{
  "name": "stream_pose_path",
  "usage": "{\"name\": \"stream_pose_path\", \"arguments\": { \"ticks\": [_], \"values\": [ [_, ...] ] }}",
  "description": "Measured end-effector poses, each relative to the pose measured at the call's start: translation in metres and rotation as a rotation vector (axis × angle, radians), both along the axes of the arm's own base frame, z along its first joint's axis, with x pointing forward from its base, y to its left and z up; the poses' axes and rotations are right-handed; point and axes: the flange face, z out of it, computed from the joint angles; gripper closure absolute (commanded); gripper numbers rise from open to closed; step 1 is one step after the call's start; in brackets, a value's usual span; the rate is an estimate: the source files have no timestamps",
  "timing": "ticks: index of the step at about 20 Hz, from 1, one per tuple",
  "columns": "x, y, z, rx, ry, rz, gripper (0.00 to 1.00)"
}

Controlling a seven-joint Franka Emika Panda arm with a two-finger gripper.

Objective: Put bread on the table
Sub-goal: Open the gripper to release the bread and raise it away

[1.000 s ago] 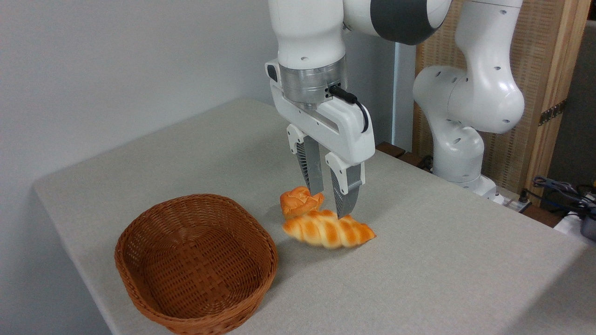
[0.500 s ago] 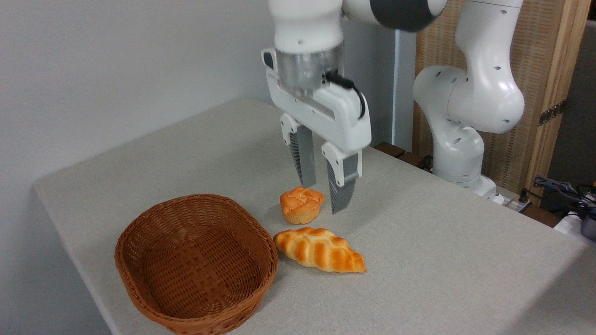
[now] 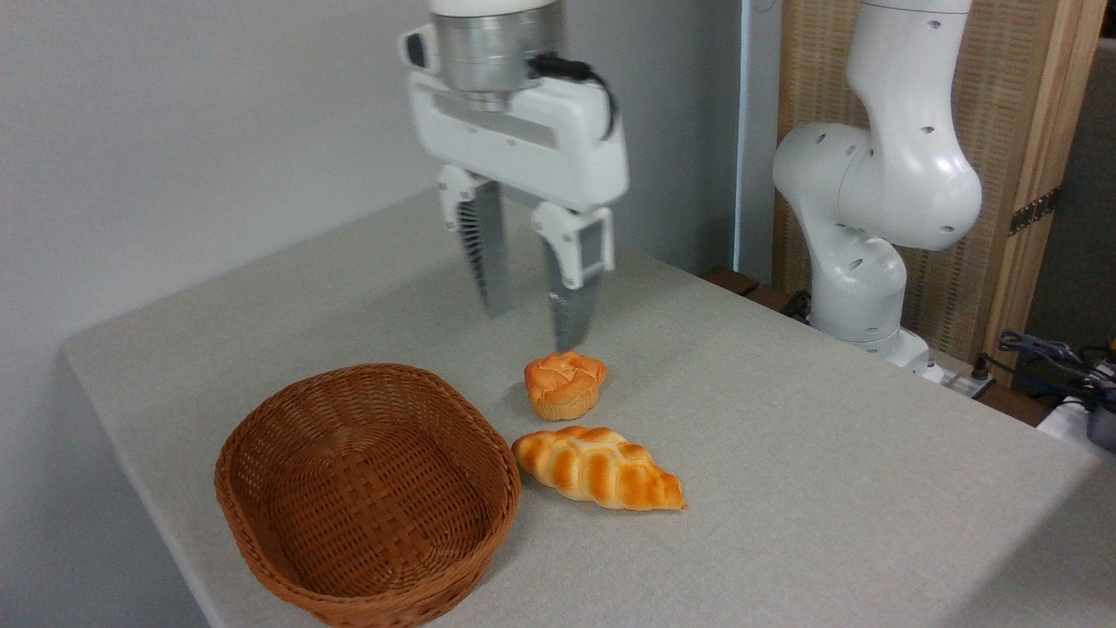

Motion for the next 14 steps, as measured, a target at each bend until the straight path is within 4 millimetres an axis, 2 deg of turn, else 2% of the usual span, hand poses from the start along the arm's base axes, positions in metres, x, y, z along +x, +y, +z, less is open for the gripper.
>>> {"name": "stream_pose_path", "arguments": {
  "ticks": [3, 6, 10, 14],
  "values": [
    [0.028, -0.024, 0.000, -0.006, -0.005, 0.006, 0.00],
    [0.052, -0.032, -0.002, -0.033, -0.006, 0.004, 0.00],
    [0.065, -0.040, 0.004, -0.036, 0.011, -0.006, 0.00],
    [0.067, -0.042, 0.012, -0.035, 0.019, -0.010, 0.00]
  ]
}}
